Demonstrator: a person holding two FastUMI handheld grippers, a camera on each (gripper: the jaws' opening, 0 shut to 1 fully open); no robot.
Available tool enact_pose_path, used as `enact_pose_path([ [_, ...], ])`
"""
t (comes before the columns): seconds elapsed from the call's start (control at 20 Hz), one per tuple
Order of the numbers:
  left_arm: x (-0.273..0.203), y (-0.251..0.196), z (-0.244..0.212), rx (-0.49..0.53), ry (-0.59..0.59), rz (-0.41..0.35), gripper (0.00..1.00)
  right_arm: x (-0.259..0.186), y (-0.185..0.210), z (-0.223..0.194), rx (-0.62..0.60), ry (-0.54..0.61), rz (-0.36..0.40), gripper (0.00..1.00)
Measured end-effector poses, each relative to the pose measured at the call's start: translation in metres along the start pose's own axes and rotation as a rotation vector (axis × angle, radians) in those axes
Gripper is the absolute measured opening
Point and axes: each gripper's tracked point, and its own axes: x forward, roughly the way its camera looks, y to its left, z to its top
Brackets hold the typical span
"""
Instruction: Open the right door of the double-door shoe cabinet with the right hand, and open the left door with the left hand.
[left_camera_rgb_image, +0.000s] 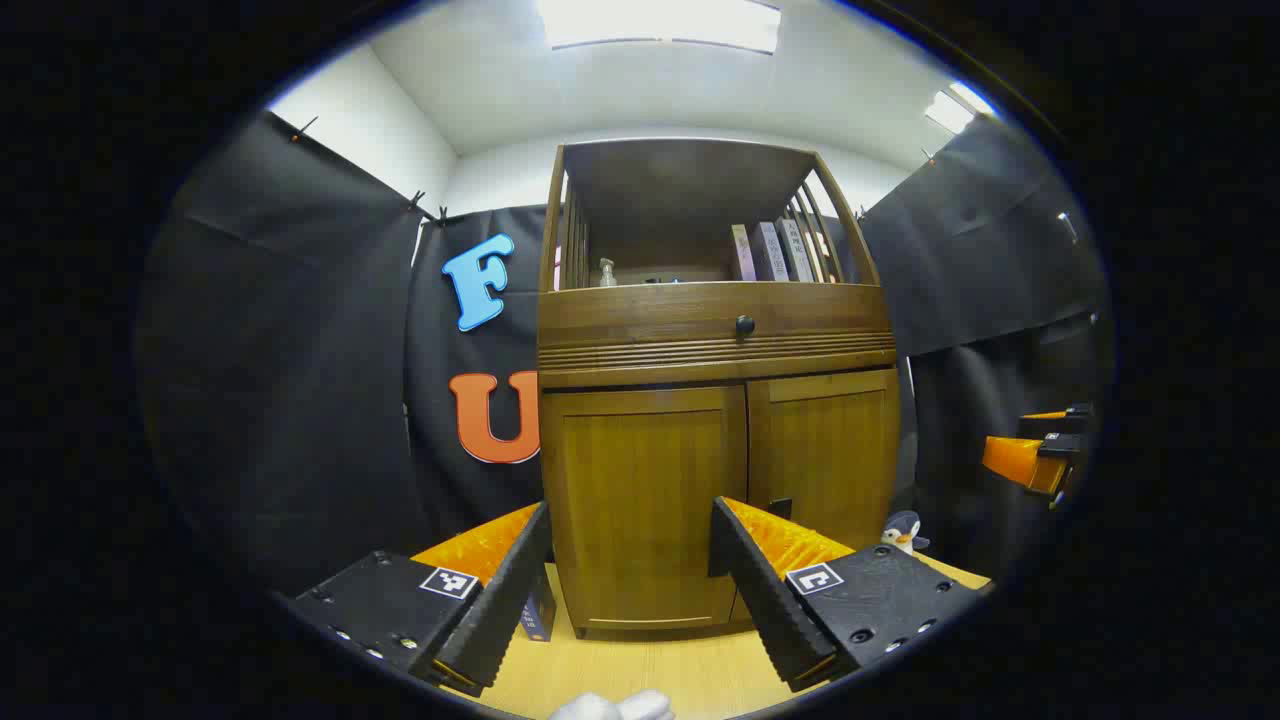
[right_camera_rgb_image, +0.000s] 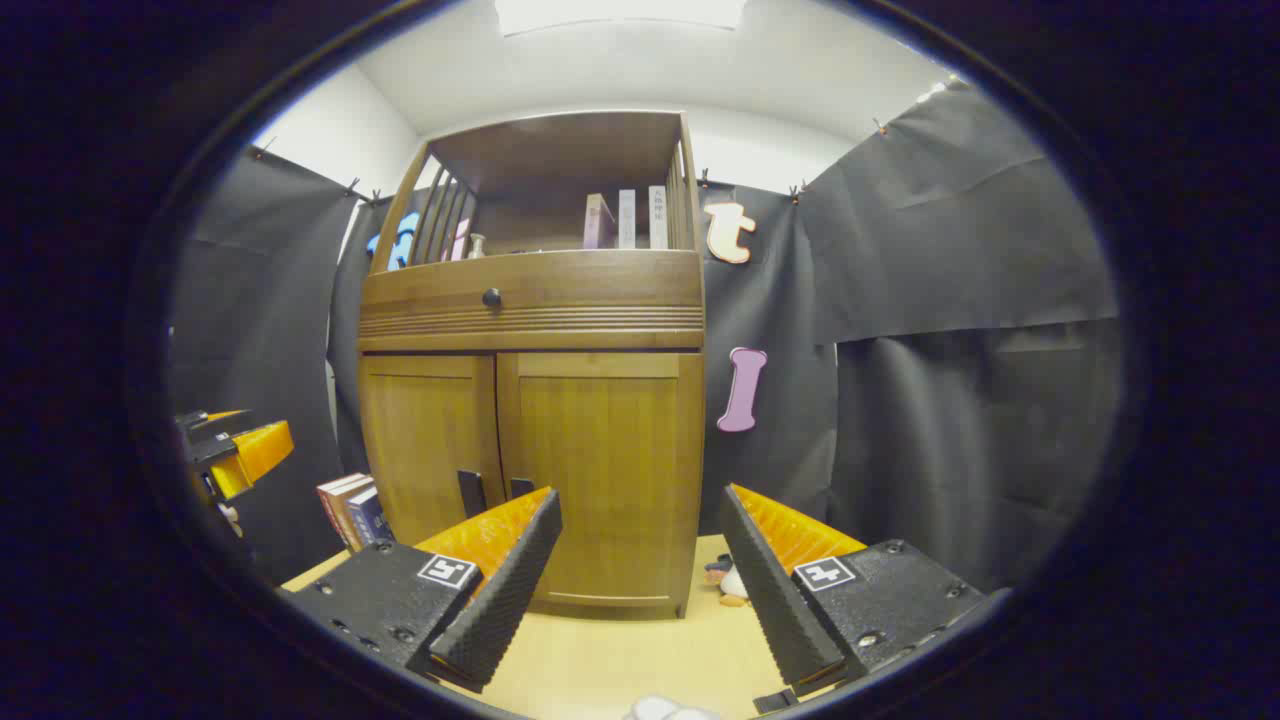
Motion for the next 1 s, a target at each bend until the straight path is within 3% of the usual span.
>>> enact_pose_path([
  [0.1, 0.001, 0.001, -0.005, -0.012, 0.016, -0.012, 0.96, -0.001, 0.003, -0.003, -0.005, 0.010, -0.006, 1.00],
  [0.15, 0.002, 0.002, -0.007, -0.012, 0.023, -0.012, 1.00, -0.001, 0.003, -0.005, -0.008, 0.016, -0.009, 1.00],
  [0.2, 0.004, 0.005, -0.009, -0.007, 0.032, -0.013, 0.96, -0.001, 0.005, -0.006, -0.010, 0.017, -0.011, 1.00],
  [0.65, 0.009, 0.012, -0.022, -0.025, 0.070, -0.043, 0.96, -0.004, 0.003, -0.010, -0.024, 0.031, -0.050, 1.00],
  [0.95, 0.004, 0.016, -0.022, -0.006, 0.072, -0.023, 0.96, 0.010, 0.001, -0.024, -0.029, 0.081, -0.070, 1.00],
  [1.0, 0.003, 0.017, -0.023, 0.001, 0.076, -0.014, 0.96, 0.016, 0.004, -0.027, -0.025, 0.090, -0.058, 0.96],
])
